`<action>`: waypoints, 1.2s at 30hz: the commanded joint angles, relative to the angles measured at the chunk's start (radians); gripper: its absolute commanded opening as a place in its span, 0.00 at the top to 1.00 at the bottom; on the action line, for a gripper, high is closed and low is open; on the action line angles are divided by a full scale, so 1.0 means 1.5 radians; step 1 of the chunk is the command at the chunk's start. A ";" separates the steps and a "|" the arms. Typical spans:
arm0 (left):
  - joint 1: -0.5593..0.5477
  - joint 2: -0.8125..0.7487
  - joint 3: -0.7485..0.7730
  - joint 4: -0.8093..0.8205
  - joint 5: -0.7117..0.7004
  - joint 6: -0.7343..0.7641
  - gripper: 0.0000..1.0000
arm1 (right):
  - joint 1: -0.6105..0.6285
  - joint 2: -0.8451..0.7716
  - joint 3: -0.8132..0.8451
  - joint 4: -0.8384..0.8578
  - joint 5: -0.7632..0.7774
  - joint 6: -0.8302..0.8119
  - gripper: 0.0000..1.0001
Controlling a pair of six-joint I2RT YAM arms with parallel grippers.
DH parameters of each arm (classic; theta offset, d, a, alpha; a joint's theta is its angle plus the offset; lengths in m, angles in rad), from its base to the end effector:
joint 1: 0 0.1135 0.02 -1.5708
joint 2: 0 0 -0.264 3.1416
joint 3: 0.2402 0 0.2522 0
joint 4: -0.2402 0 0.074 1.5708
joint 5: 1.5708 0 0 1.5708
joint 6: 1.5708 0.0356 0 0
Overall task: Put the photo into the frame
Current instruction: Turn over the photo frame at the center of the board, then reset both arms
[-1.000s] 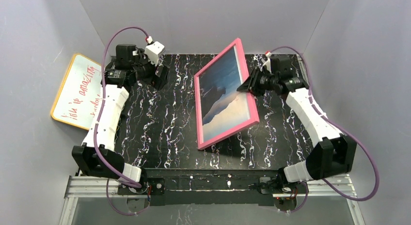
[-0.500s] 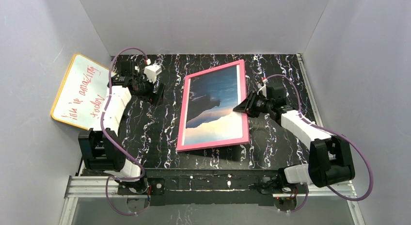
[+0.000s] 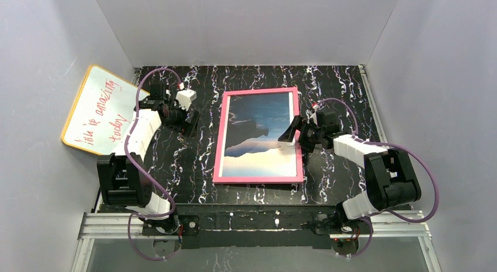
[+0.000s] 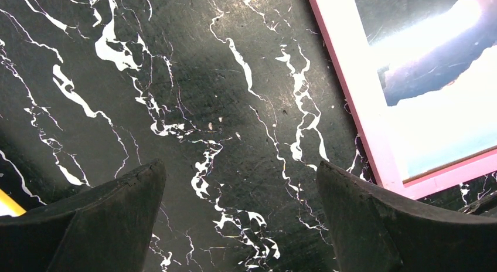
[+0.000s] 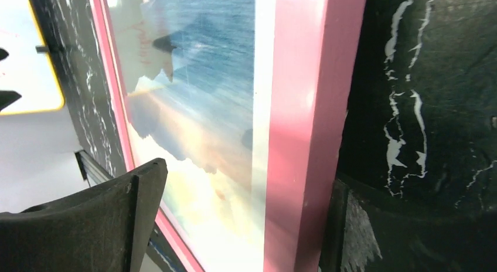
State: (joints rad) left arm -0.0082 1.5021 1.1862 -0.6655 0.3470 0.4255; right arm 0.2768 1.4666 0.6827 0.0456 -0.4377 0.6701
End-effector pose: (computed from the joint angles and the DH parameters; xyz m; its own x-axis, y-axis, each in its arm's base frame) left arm 0.3130 -0.0147 0.2685 -0.6759 0.3937 -0.6230 0.5223 0.8523 -0.0280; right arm 0.2719 0.0929 0.1741 -0.8484 0.3438 -0.4025 -0.0282 0.7299 0.6829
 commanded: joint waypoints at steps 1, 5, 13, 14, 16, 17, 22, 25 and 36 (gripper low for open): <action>0.004 -0.024 -0.010 0.012 0.009 -0.013 0.02 | 0.001 -0.007 0.029 0.022 0.030 -0.025 0.01; 0.020 -0.024 -0.017 0.035 0.017 -0.034 0.02 | 0.001 -0.018 0.075 -0.078 0.108 -0.066 0.01; 0.046 -0.009 -0.029 0.135 0.016 -0.108 0.02 | 0.000 -0.090 0.156 -0.231 0.483 -0.134 0.01; 0.047 -0.011 -0.045 0.167 0.010 -0.129 0.02 | 0.000 -0.108 0.143 -0.213 0.518 -0.137 0.01; 0.046 -0.022 -0.105 0.273 -0.027 -0.206 0.02 | -0.001 -0.145 0.102 -0.169 0.581 -0.142 0.01; 0.046 -0.030 -0.141 0.320 -0.013 -0.207 0.02 | 0.000 -0.163 0.066 -0.134 0.614 -0.136 0.01; 0.046 -0.087 -0.378 0.684 -0.048 -0.248 0.02 | -0.002 -0.211 -0.103 0.109 0.721 -0.151 0.01; 0.046 -0.115 -0.468 0.833 -0.082 -0.264 0.02 | -0.008 -0.198 -0.132 0.179 0.745 -0.175 0.01; 0.046 -0.008 -0.598 1.126 -0.126 -0.287 0.02 | -0.052 -0.077 -0.178 0.406 0.699 -0.270 0.01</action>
State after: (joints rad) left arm 0.0578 1.4380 0.3260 0.8318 0.2245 -0.0017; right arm 0.2169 1.3041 0.4335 0.4534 0.6254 0.3237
